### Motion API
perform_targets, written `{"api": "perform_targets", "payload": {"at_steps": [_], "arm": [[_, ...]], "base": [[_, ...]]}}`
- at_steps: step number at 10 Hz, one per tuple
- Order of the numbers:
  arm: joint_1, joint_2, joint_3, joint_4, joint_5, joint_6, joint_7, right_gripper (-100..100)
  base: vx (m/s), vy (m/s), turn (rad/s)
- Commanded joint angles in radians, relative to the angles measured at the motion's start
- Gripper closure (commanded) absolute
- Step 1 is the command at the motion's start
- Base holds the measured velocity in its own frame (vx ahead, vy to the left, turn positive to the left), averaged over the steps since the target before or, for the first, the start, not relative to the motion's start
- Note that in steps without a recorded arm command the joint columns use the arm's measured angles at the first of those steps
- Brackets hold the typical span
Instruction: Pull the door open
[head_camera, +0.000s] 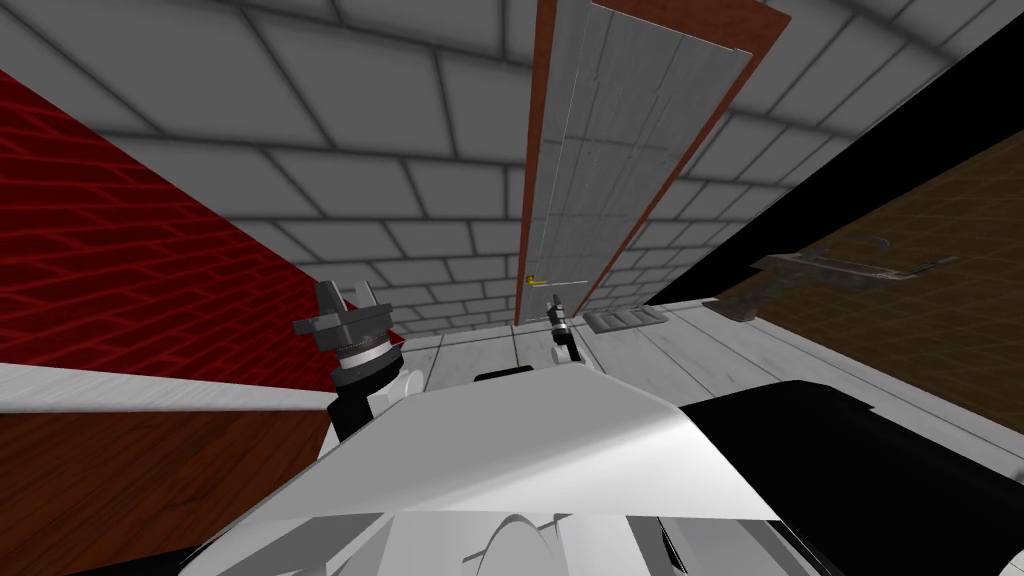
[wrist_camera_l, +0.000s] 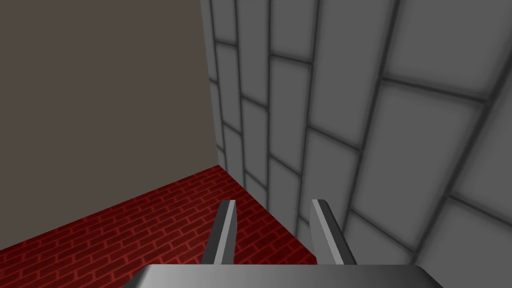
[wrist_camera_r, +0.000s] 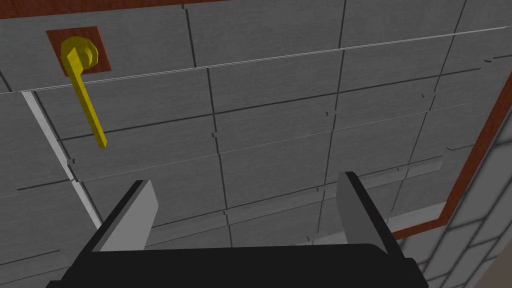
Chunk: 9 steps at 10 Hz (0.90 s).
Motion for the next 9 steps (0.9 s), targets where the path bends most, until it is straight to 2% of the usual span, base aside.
{"api": "perform_targets", "payload": {"at_steps": [1,3,4,9], "arm": [[-0.005,-0.003,0.000,0.037,0.000,-0.009,-0.005,-100],[-0.026,-0.014,-0.002,0.112,-0.002,-0.030,-0.018,-100],[-0.026,-0.014,-0.002,0.116,-0.002,-0.030,-0.018,-100],[-0.074,-0.038,-0.005,0.297,-0.006,-0.081,-0.050,-100]], "base": [[0.067,-0.023,0.024],[0.069,-0.024,0.061],[0.056,-0.014,0.038],[0.081,-0.022,0.070]]}}
